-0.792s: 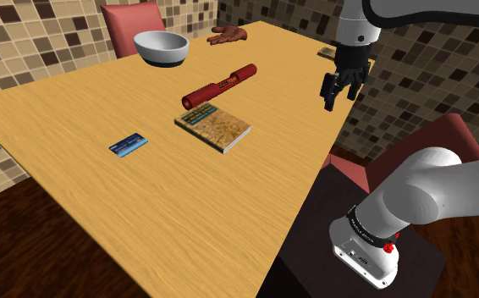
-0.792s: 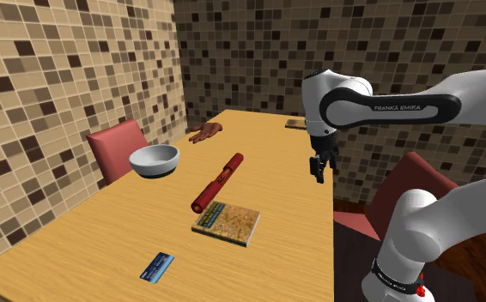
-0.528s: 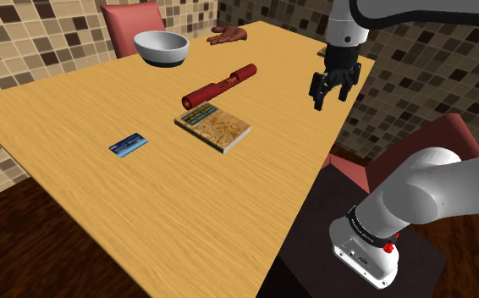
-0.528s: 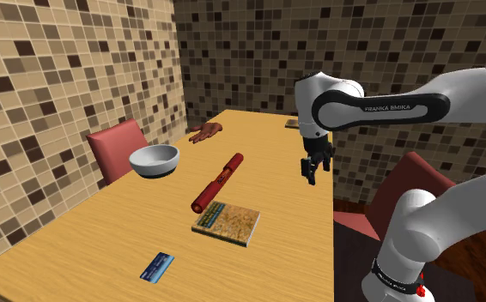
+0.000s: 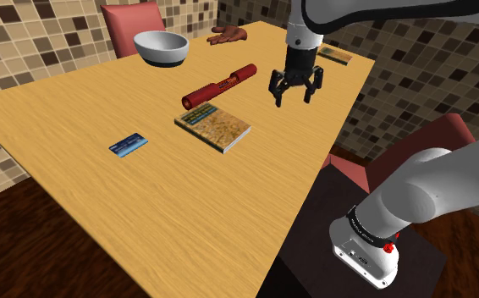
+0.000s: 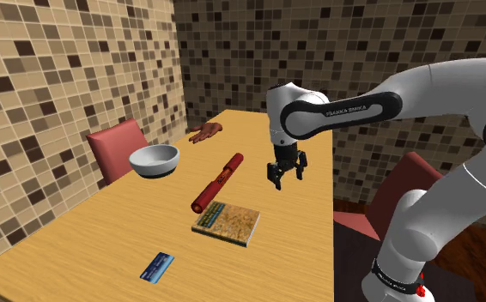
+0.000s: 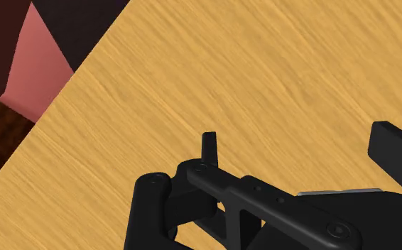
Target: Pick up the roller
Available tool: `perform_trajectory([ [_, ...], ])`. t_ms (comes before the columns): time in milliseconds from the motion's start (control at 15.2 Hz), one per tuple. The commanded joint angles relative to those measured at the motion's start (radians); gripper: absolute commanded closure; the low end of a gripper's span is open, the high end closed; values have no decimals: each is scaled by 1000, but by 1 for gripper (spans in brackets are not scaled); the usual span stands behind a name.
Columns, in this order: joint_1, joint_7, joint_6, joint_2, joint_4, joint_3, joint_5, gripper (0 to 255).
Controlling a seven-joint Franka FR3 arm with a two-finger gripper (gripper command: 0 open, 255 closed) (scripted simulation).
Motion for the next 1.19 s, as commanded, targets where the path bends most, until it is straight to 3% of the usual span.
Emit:
perform_trajectory([
  [0,-10,78,37,67,45,22,11,0],
  [594,-45,397,176,380,288,79,-16,0],
  [1122,-39,650,223,656,577,65,-83,0],
])
